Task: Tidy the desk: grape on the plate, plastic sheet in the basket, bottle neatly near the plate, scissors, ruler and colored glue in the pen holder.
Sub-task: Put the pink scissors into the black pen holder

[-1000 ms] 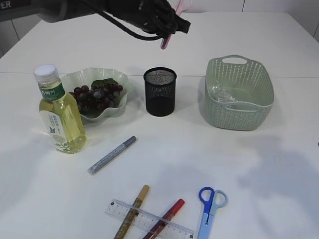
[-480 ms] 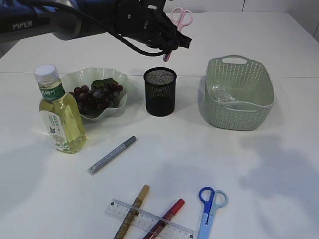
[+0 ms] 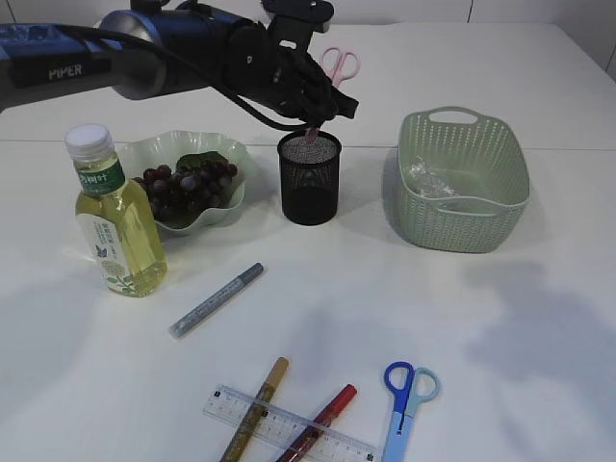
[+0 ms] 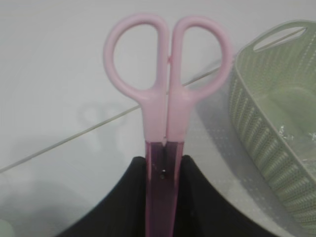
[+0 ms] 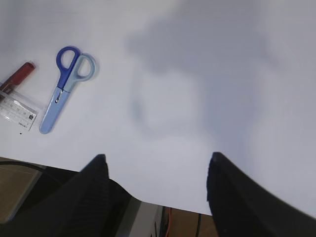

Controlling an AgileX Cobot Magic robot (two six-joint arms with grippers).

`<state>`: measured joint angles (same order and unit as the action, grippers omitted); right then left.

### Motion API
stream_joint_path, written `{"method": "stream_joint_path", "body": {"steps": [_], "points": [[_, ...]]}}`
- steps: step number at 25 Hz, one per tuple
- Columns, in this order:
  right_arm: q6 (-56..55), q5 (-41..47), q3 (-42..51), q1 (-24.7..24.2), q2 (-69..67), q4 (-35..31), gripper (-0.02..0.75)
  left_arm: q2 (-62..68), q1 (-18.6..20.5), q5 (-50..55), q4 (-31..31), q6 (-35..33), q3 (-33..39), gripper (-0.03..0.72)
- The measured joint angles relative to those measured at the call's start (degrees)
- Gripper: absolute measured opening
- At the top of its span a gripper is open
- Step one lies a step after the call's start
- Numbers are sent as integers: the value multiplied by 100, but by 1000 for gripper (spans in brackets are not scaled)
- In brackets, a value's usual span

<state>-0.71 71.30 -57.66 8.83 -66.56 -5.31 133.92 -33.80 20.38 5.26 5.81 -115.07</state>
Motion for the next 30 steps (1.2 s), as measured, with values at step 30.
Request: {"method": "stream_joint_path", "body": {"steps": [30], "points": [[0, 0, 0, 0, 0, 15, 490, 167, 48, 0, -31, 0, 0, 139]]}}
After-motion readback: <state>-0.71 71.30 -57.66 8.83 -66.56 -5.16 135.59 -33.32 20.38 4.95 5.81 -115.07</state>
